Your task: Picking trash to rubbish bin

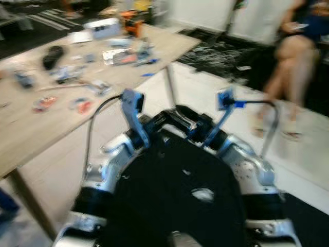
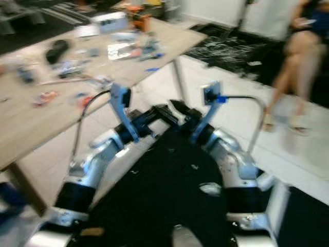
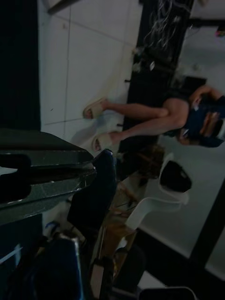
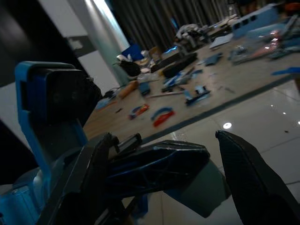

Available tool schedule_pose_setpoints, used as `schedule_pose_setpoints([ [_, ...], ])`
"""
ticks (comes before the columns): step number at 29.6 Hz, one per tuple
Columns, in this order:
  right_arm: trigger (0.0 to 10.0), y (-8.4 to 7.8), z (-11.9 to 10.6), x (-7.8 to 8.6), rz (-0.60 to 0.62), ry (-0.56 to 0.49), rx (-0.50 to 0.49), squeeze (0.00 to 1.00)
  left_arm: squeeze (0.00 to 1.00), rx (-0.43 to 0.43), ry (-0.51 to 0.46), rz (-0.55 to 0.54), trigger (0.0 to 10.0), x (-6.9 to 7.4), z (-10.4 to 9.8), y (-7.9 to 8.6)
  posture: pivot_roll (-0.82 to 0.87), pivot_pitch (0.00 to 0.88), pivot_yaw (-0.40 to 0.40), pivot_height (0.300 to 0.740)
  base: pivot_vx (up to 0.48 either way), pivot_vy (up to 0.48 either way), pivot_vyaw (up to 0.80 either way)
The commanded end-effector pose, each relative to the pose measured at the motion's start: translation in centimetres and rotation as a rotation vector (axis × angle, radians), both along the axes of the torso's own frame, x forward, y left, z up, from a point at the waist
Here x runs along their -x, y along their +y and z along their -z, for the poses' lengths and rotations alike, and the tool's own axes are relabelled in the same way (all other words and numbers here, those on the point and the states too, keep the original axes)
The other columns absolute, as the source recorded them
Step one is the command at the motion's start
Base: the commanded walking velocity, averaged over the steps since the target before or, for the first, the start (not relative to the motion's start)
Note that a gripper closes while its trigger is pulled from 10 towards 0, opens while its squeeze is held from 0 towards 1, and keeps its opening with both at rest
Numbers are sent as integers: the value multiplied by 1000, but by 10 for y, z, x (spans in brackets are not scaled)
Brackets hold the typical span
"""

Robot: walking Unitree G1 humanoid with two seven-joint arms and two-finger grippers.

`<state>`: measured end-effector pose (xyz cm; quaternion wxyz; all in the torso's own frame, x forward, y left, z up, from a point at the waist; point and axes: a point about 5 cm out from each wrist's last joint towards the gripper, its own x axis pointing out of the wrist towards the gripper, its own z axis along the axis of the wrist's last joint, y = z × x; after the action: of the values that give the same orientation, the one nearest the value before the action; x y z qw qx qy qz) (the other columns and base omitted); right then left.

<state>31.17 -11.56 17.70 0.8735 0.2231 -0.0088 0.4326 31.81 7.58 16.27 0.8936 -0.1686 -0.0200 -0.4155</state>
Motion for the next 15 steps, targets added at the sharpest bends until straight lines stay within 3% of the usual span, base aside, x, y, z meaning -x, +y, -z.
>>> schedule_pose_setpoints([
  [1,10000,1,-1,-1,-7,3,9,0,0,-15,8,-6,10000,0,4,4,-97,0,27,740,0,0,-800],
  [15,10000,2,-1,-1,-12,1,18,0,0,-20,3,1,10000,0,4,4,-97,0,27,740,0,0,-800],
])
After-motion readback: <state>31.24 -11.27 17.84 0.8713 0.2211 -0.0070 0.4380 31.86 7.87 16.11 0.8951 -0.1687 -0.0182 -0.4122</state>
